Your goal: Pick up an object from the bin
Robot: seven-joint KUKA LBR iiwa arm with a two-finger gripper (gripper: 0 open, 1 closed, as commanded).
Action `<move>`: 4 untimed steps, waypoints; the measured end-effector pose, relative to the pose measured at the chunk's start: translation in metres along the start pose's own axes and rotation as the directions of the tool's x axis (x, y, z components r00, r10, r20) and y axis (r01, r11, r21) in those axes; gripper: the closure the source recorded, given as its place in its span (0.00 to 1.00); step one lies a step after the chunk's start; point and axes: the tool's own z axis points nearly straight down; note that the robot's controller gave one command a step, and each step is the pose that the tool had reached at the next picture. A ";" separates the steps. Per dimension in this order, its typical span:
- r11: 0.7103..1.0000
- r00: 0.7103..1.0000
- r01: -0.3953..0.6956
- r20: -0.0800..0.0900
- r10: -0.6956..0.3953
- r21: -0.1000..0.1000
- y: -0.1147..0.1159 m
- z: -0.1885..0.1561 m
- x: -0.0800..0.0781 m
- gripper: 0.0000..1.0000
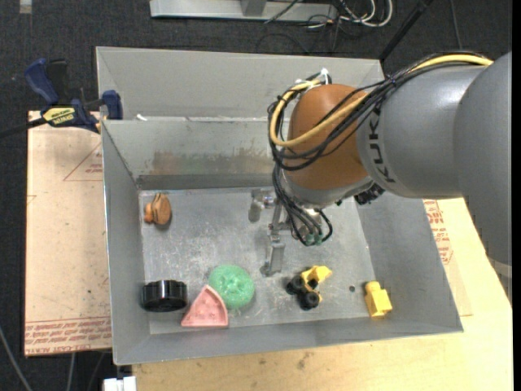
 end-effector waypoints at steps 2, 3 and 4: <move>0.999 0.999 0.049 0.013 -0.049 0.002 0.028 0.024 -0.003 0.00; 1.000 1.000 -0.017 0.010 0.017 -0.002 0.034 0.051 0.053 0.00; 1.000 1.000 0.001 0.006 -0.001 0.000 0.015 0.059 0.078 0.00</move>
Offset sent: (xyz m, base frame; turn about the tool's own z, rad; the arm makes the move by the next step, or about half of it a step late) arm -0.0015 0.0654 -0.0623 -0.1123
